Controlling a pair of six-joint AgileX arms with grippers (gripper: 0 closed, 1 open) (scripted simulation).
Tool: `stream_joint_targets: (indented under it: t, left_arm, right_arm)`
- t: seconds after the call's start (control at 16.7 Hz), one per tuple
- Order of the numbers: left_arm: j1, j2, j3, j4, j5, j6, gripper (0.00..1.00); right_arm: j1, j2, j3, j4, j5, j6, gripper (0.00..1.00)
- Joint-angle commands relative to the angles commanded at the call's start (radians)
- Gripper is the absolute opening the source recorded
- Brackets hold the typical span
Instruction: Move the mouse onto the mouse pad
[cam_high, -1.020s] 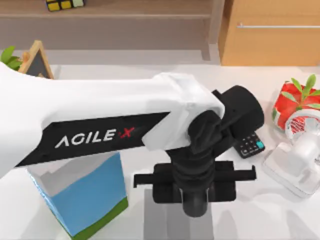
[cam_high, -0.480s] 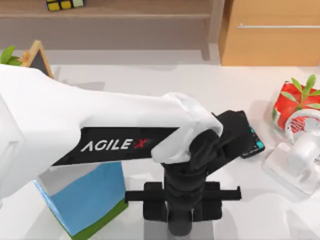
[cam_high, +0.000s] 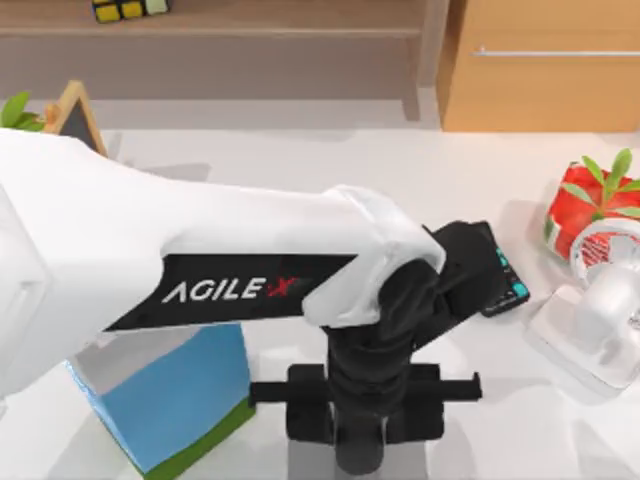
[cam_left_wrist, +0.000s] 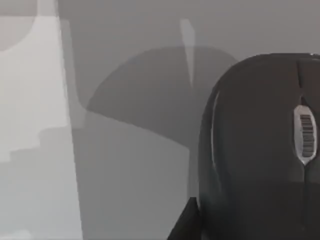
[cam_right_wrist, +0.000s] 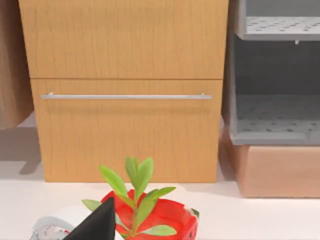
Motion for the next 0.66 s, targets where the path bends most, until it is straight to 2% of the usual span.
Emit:
stream_joint_targets:
  t: [0.3,0.66]
  left_arm:
    - [0.0,0.0,0.0,0.0,0.0,0.0,0.98]
    - [0.0,0.0,0.0,0.0,0.0,0.0,1.0]
  right_arm:
    - [0.0,0.0,0.0,0.0,0.0,0.0,1.0]
    - [0.0,0.0,0.0,0.0,0.0,0.0,1.0]
